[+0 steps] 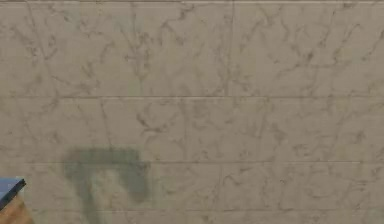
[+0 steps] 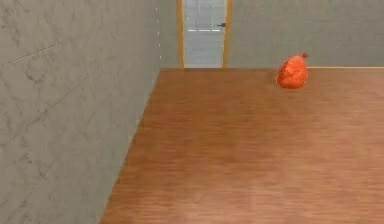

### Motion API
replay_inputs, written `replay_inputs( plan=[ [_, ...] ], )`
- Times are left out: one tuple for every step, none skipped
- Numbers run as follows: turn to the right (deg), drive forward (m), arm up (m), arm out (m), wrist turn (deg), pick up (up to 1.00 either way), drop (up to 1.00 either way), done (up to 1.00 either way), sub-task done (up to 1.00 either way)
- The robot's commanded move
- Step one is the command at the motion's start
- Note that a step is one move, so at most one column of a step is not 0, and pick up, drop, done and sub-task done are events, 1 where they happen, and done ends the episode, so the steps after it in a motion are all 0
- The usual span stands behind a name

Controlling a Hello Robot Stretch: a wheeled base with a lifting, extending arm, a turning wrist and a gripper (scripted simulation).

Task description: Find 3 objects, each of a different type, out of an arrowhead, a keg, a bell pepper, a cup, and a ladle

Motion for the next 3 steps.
replay_inputs(
  plan=[
    [-45.0,0.00,0.00,0.00,0.0,0.00,0.00,0.00,0.00],
    [-21.0,0.00,0.00,0.00,0.0,0.00,0.00,0.00,0.00],
    [0.0,0.00,0.00,0.00,0.0,0.00,0.00,0.00,1.00]
  ],
)
